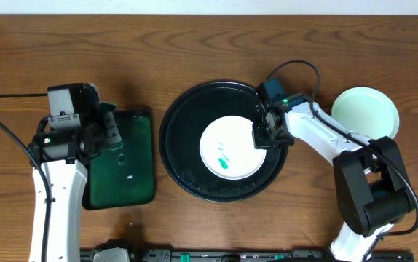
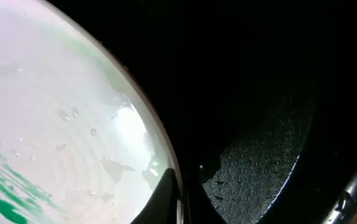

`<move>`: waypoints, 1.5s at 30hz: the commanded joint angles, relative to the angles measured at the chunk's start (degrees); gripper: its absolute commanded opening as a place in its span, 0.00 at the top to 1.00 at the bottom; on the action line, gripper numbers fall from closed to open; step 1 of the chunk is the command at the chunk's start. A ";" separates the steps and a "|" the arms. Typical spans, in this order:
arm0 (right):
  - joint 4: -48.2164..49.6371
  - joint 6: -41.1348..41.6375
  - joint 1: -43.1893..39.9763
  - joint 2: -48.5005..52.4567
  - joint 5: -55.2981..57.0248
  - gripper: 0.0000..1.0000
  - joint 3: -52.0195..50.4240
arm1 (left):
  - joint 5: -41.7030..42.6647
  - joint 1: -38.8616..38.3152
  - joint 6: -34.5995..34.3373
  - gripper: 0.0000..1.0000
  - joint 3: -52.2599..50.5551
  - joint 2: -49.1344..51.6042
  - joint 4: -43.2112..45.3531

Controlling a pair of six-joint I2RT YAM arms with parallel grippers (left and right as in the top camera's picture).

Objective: Clean dirty plates on tray and stack at the side
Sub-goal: 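Bring the sponge from the green tray to the tilted plate with the left gripper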

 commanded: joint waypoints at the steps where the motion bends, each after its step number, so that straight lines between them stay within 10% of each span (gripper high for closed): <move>1: 0.15 -0.72 -0.11 0.87 -0.81 0.99 -0.26 | -1.33 0.11 2.27 0.93 -0.13 -0.72 0.94; 12: 0.15 -0.70 -0.11 0.87 -0.81 0.99 -0.26 | -1.07 0.11 -0.28 0.93 -0.13 -0.61 0.04; 25: 0.52 -0.70 -0.11 0.87 -1.90 0.99 -0.26 | 20.28 -0.68 -4.72 0.93 -0.31 10.16 -8.28; 37: 0.28 14.36 -0.76 0.87 3.34 0.99 -0.28 | 28.57 -17.44 -9.70 0.93 -0.31 14.97 -5.46; 45: 3.15 10.34 0.42 0.87 3.50 0.99 -0.26 | 39.17 -28.81 -12.52 0.93 -0.31 22.10 4.02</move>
